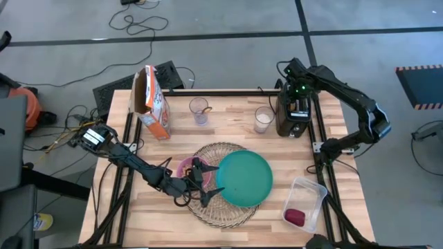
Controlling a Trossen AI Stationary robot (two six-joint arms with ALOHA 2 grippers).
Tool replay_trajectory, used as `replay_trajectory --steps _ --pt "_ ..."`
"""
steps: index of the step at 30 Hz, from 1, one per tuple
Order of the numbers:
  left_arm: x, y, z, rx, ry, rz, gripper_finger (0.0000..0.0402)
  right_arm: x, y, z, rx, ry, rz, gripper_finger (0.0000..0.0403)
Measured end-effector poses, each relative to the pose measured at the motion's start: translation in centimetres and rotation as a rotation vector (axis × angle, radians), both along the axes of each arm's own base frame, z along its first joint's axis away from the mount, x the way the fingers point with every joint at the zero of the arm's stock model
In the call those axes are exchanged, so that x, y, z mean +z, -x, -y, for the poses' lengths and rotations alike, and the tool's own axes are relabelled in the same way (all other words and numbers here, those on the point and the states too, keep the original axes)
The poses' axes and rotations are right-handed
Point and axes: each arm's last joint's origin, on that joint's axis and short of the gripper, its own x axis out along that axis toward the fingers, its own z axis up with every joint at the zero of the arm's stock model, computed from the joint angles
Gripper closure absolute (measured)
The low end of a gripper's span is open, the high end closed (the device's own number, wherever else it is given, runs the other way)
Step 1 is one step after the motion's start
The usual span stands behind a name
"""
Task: Arrange a breakfast setting
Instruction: Put the toasted bread on the green plate from the toaster
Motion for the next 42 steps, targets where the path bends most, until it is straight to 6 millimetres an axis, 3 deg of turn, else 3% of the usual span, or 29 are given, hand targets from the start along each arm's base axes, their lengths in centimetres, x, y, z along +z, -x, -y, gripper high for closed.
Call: replay_trajectory --steps 6,11,25,42 --pt "0.0 0.0 0.0 0.001 0.004 0.001 0.0014 -0.6 -0.3 0.3 -0.002 -0.029 -0.023 0.0288" --pt "0.0 0.0 0.0 0.002 0.004 0.002 0.0014 0.2 -0.6 -0.2 0.018 -0.005 -0.010 0.0312" --pt "0.0 0.0 -0.1 0.005 0.004 0.002 0.0014 5.3 0.3 -1.4 0.017 0.104 0.043 0.0331" --pt "0.0 -0.1 -0.1 0.007 0.004 0.002 0.0014 9.5 3.5 -5.5 0.049 0.227 0.168 0.0348"
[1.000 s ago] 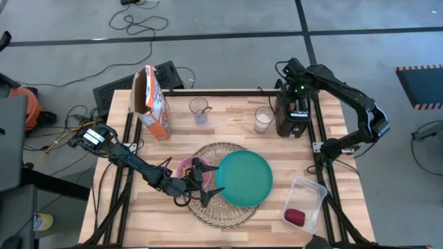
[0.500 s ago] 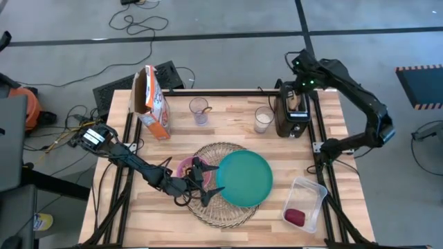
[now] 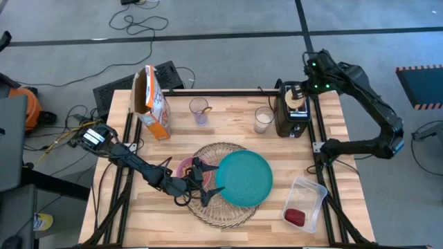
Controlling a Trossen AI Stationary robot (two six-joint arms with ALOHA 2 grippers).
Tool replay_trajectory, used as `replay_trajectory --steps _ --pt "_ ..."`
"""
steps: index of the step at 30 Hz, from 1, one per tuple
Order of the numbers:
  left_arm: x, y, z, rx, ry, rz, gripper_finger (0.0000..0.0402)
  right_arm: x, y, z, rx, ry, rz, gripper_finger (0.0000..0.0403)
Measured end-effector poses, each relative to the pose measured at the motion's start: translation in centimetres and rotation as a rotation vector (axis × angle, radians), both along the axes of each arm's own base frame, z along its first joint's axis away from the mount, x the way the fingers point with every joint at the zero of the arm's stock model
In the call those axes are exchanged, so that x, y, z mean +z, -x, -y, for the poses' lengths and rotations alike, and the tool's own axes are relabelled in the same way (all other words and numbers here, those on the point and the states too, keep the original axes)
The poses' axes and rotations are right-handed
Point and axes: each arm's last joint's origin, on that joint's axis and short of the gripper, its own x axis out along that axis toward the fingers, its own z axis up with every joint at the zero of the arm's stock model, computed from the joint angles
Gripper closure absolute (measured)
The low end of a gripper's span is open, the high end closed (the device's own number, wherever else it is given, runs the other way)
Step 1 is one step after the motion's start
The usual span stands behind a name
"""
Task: Arrange a breakfast setting
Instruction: Put the toasted bread on the green plate from the toaster
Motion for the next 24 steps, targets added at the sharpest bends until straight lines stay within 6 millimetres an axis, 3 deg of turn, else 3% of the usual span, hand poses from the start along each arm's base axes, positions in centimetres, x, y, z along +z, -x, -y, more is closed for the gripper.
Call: replay_trajectory --steps 13,20,24 --pt "0.0 0.0 0.0 0.000 0.000 0.000 0.0014 1.8 1.0 -3.8 0.203 -0.015 0.200 0.0348" --pt "0.0 0.0 0.0 0.000 0.000 0.000 0.0014 2.1 -0.7 -6.1 0.360 -0.037 0.267 0.0348" --pt "0.0 0.0 0.0 0.000 0.000 0.001 0.0014 1.3 -2.4 -7.4 0.458 -0.050 0.336 0.0348"
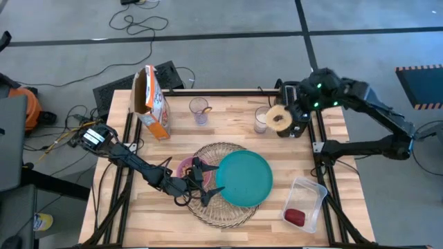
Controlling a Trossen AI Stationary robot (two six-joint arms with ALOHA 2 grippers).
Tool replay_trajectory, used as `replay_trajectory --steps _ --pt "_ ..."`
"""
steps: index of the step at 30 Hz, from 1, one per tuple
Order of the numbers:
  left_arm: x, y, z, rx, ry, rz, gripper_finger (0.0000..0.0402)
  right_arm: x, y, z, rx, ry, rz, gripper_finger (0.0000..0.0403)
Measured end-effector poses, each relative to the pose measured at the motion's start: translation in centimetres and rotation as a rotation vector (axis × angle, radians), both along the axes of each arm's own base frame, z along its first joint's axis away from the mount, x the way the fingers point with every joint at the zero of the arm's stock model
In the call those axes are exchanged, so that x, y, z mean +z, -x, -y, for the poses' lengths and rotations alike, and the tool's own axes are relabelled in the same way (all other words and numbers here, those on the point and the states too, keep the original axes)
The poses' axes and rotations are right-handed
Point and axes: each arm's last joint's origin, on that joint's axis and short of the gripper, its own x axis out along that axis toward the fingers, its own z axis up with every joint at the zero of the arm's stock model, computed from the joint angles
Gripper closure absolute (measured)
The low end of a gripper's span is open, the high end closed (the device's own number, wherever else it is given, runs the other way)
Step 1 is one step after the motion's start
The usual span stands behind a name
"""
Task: Arrange a breakfast setting
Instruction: Put the toasted bread on the green plate from the toaster
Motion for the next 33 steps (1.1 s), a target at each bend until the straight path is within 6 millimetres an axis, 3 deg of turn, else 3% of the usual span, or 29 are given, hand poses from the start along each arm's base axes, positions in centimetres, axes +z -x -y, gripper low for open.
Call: replay_trajectory --steps 17,27,33 --pt "0.0 0.0 0.0 0.000 0.001 0.001 0.0014 -9.2 -8.5 -6.3 0.306 -0.091 0.038 0.0348" --pt "0.0 0.0 0.0 0.000 0.000 0.001 0.0014 -14.0 -13.5 -9.7 0.431 -0.105 -0.055 0.0348" --pt "0.0 0.0 0.0 0.000 0.001 0.001 0.0014 -17.2 -15.2 -10.6 0.453 -0.118 -0.165 0.0348"
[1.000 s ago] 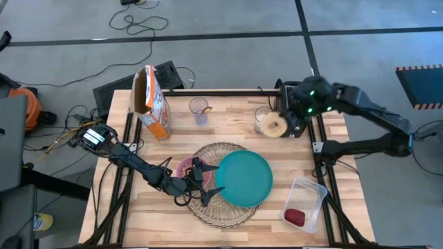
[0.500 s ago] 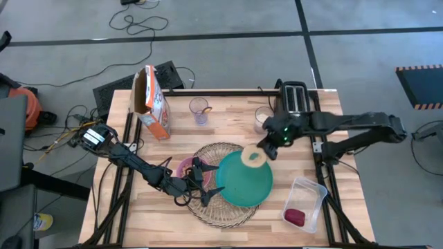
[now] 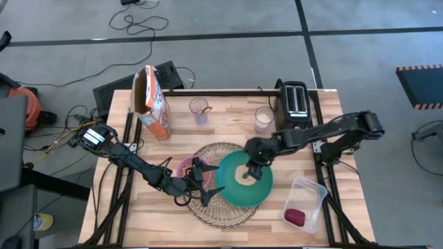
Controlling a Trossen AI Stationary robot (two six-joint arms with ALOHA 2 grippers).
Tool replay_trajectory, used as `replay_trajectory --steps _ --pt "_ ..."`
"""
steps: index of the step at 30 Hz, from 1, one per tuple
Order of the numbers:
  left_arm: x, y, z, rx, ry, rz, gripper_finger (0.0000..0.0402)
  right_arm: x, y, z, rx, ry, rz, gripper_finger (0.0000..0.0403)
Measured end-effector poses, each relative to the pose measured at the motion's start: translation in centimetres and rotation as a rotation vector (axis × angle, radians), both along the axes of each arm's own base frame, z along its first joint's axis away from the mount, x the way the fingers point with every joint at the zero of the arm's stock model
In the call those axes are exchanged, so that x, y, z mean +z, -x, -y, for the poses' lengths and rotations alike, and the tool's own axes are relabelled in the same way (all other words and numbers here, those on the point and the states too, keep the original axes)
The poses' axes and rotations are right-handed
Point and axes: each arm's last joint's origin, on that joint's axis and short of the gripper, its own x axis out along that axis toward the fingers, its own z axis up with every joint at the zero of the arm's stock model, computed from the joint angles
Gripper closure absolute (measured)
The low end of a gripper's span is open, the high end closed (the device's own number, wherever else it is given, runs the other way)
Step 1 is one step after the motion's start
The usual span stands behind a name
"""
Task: Arrange a breakfast setting
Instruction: Put the toasted bread on the green plate from the toaster, then put the red apple on the placemat to the top left of the green plate
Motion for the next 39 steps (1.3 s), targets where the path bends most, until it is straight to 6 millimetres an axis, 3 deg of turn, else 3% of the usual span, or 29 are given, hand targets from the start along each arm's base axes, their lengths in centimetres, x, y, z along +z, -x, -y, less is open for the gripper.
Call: replay_trajectory --steps 11,23,27,35,39 --pt "0.0 0.0 0.0 0.000 0.002 0.004 0.0014 -3.3 -1.4 -0.1 0.002 0.011 -0.105 0.0348" --pt "0.1 0.0 0.0 0.000 0.005 0.009 0.0014 -3.5 -1.5 0.0 -0.003 0.011 -0.113 0.0344" --pt "0.1 0.0 0.0 0.000 0.005 0.009 0.0014 -3.5 -1.5 0.0 -0.003 0.012 -0.113 0.0319" --pt "0.1 0.0 0.0 -0.001 0.008 0.015 0.0014 -3.5 -1.5 0.0 -0.003 0.012 -0.113 0.0230" --pt "0.2 0.0 0.0 -0.001 0.008 0.015 0.0014 -2.0 -1.0 -0.1 0.006 0.011 -0.068 0.0204"
